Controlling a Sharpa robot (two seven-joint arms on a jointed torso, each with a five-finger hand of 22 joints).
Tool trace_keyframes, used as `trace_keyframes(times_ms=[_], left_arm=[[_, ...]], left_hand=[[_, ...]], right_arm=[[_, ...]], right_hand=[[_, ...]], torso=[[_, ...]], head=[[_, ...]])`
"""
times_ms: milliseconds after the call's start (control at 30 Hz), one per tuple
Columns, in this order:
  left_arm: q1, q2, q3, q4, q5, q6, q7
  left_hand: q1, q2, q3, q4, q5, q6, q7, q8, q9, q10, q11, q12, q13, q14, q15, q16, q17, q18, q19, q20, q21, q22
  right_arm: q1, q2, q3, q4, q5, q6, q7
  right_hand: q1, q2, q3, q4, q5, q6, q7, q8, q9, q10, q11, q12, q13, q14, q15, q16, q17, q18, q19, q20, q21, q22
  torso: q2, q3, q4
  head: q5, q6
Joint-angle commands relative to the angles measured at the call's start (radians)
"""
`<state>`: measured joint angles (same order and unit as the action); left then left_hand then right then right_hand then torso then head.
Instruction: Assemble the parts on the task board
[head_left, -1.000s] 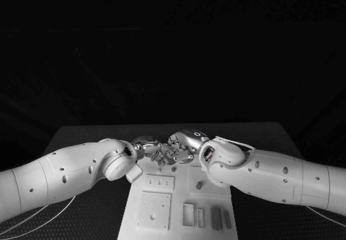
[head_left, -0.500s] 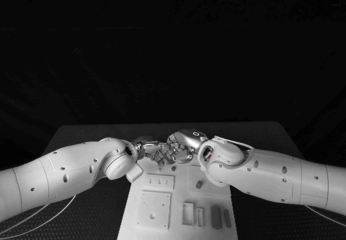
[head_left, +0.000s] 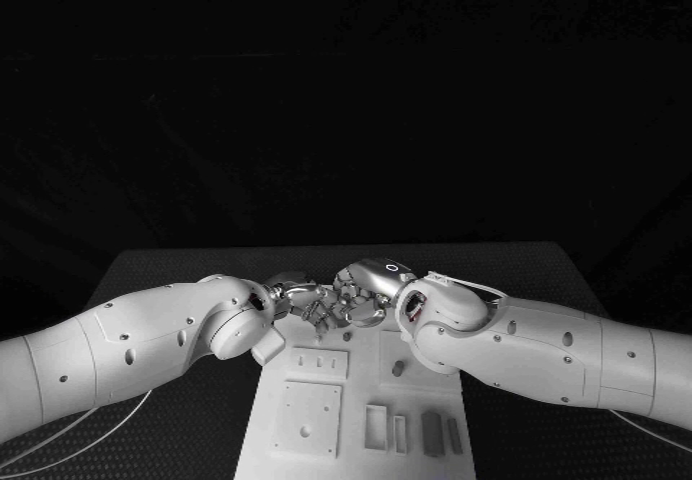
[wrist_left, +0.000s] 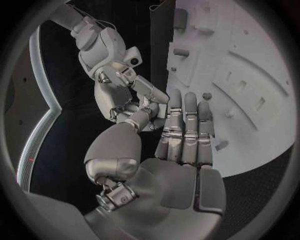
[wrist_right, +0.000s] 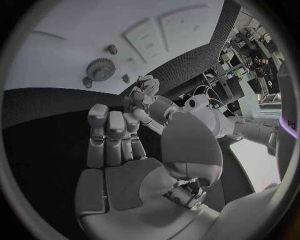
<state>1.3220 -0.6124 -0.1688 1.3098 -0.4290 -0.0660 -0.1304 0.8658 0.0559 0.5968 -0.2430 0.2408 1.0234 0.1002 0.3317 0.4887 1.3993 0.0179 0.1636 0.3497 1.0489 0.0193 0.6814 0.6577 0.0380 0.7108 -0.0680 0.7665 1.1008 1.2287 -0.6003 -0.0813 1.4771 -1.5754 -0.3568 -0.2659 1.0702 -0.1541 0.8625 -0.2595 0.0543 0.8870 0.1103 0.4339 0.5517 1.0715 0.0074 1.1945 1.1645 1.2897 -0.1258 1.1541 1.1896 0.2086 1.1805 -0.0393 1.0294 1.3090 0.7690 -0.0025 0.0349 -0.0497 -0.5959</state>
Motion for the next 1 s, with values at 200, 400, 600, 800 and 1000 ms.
trace_keyframes(times_ms=[200,400,600,800,1000], left_arm=[[0.002,-0.007,0.002,0.01,0.015,0.004,0.035],[0.002,-0.008,0.002,0.007,0.015,0.015,0.025],[0.002,-0.006,0.002,0.005,-0.007,0.037,0.006],[0.002,-0.007,0.002,0.006,-0.028,0.046,-0.005],[0.002,-0.01,0.002,0.005,-0.083,0.029,-0.017]], left_hand=[[-0.02,0.04,0.012,-0.011,-0.045,0.014,-0.002,0.007,0.008,-0.006,-0.003,0.015,0.01,0.002,-0.005,0.013,-0.002,-0.017,-0.008,-0.015,0.004,0.002],[-0.045,0.062,0.019,-0.024,-0.081,0.02,-0.005,0.007,0.014,-0.002,-0.006,0.023,0.018,0.007,-0.009,0.021,-0.002,-0.019,-0.005,-0.019,0.004,0.002],[-0.054,0.062,0.024,-0.032,-0.091,0.028,-0.008,0.01,0.018,0.005,-0.01,0.031,0.024,0.013,-0.012,0.029,0.0,-0.02,-0.003,-0.022,0.005,0.002],[-0.058,0.066,0.03,-0.037,-0.116,0.038,-0.013,0.014,0.024,0.013,-0.015,0.04,0.031,0.021,-0.018,0.041,0.003,-0.021,0.002,-0.027,0.009,0.005],[-0.061,0.07,0.032,-0.037,-0.143,0.041,-0.015,0.015,0.033,0.017,-0.018,0.049,0.039,0.025,-0.022,0.051,0.005,-0.022,0.007,-0.032,0.014,0.008]], right_arm=[[-0.004,-0.007,-0.005,-0.001,-0.001,0.021,0.01],[-0.004,-0.008,-0.005,0.001,0.006,0.016,0.013],[-0.004,-0.008,-0.005,0.0,0.018,0.008,0.017],[-0.004,-0.014,-0.005,-0.005,0.048,-0.012,0.023],[-0.003,-0.039,-0.005,-0.015,0.09,-0.05,0.047]], right_hand=[[-0.009,-0.005,0.006,0.001,0.002,0.18,-0.038,0.005,0.002,-0.051,-0.041,0.002,0.0,-0.001,-0.009,0.004,0.0,0.053,0.008,-0.002,0.005,0.01],[-0.011,-0.007,0.007,0.002,0.003,0.18,-0.038,0.004,0.003,-0.051,-0.04,0.001,0.0,-0.001,-0.009,0.004,0.0,0.053,0.008,-0.002,0.005,0.01],[-0.012,-0.009,0.008,0.004,0.004,0.179,-0.037,0.003,0.003,-0.051,-0.04,0.0,0.0,-0.001,-0.008,0.003,0.0,0.053,0.008,-0.001,0.004,0.01],[-0.026,-0.022,0.004,0.015,0.051,0.169,-0.033,-0.006,0.005,-0.059,-0.036,-0.009,-0.003,-0.004,-0.006,-0.002,-0.002,0.053,0.007,-0.001,0.001,0.01],[-0.07,-0.118,-0.071,0.066,0.006,0.059,0.005,-0.072,-0.014,-0.116,0.0,-0.039,-0.019,-0.045,0.026,-0.02,-0.002,0.053,-0.027,-0.002,-0.022,0.007]], torso=[[0.0,-0.0007,-0.0001],[0.0,-0.0003,0.001],[0.0,-0.0004,0.0005],[0.0,0.0004,-0.0004],[0.0,-0.0001,0.0002]], head=[[0.001,-0.003],[-0.001,-0.004],[0.0,-0.004],[0.003,-0.005],[0.004,-0.006]])
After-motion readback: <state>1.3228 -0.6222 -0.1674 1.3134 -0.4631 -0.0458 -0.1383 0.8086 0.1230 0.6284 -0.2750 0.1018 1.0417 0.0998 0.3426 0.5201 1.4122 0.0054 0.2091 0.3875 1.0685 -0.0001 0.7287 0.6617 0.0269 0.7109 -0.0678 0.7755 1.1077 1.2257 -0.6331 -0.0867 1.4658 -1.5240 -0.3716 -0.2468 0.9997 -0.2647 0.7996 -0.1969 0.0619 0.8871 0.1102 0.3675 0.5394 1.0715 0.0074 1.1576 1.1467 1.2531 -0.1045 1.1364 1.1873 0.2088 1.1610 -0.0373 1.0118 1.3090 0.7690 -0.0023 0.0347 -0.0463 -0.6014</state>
